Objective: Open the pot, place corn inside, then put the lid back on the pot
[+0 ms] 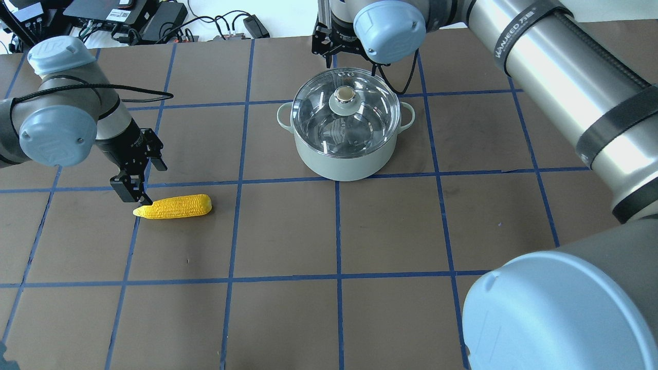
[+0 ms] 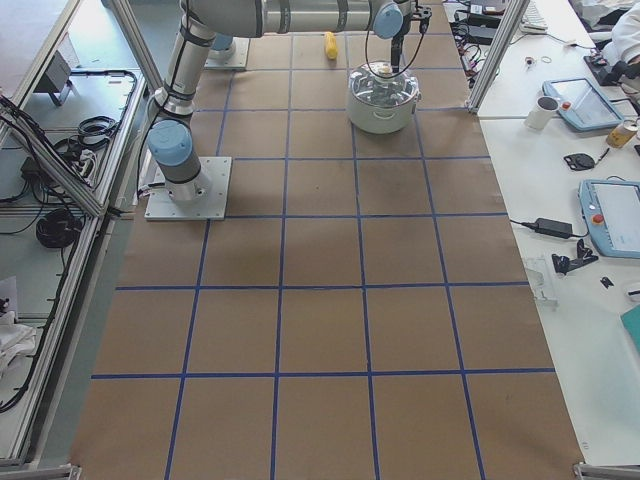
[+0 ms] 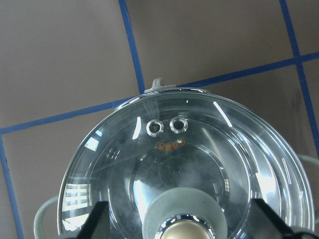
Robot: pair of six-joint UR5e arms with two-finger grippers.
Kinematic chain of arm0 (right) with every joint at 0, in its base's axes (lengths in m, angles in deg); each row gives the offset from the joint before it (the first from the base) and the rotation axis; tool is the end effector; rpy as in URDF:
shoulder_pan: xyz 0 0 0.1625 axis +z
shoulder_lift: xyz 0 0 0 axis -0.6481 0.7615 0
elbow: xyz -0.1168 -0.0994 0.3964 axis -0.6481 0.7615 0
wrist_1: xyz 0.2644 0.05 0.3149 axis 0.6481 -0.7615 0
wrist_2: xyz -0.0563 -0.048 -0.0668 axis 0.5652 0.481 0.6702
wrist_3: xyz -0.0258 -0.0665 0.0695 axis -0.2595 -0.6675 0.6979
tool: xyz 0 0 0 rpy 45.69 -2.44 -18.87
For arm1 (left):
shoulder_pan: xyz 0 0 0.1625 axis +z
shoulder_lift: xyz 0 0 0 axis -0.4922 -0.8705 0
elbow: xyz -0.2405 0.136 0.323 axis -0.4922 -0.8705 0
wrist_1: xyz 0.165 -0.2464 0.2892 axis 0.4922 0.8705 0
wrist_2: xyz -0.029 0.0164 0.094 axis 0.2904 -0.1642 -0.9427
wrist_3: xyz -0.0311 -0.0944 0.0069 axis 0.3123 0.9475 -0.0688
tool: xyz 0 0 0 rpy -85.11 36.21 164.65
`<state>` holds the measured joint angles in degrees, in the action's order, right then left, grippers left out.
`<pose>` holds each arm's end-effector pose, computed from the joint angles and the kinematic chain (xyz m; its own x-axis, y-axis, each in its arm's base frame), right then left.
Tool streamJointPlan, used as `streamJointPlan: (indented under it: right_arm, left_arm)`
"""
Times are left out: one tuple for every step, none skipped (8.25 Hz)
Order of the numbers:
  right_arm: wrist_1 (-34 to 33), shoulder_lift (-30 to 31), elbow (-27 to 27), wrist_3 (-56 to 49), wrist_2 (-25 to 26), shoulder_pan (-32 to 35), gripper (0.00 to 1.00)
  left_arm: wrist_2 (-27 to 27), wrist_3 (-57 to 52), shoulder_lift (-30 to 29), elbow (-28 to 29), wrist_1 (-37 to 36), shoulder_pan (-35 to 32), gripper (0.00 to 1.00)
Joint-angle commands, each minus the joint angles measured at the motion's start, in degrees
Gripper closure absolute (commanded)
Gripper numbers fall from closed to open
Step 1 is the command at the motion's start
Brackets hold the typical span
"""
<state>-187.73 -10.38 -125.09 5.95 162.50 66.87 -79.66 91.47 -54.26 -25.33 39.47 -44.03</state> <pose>0.3387 -0.6544 0.3839 -0.9743 0.2191 -0.0529 0.2250 0.9588 -0.1735 0.0210 -0.5308 0.2524 0.0090 -0.9859 -0.1674 -0.9997 -0.0123 0.0192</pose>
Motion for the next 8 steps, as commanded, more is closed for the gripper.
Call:
streamJointPlan:
  right_arm:
    - [-1.5, 0.0, -3.9, -5.1, 0.0, 0.3, 0.00]
    - [-1.5, 0.3, -4.9, -6.7, -0.1, 0.3, 0.00]
    - [-1.5, 0.3, -4.9, -6.8, 0.0, 0.3, 0.00]
    - [-1.5, 0.3, -5.0, -6.4, -0.3, 0.3, 0.00]
    - [-1.3, 0.3, -5.2, -6.3, -1.6, 0.3, 0.02]
    - [-1.3, 0.3, -5.2, -6.4, -1.5, 0.3, 0.10]
    - [-1.4, 0.2, -5.2, -7.2, -1.5, 0.3, 0.31]
    - [-1.3, 0.2, -5.2, -7.2, -1.6, 0.3, 0.48]
  left_arm:
    - [1.0, 5.2, -1.8, -8.7, -16.7, 2.1, 0.00]
    - [2.0, 5.8, -1.8, -10.3, -16.7, 2.1, 0.00]
    - [2.6, 6.8, -1.2, -11.1, -16.5, 2.0, 0.00]
    - [2.6, 7.8, -1.0, -11.1, -16.4, 1.3, 0.00]
    - [2.6, 8.3, -1.1, -11.1, -16.4, 1.0, 0.00]
    - [2.5, 8.3, -1.1, -11.1, -16.4, 0.9, 0.00]
    - [2.4, 8.8, -1.2, -11.1, -16.4, 0.9, 0.14]
    - [2.8, 8.7, -1.4, -11.1, -16.5, 0.9, 0.67]
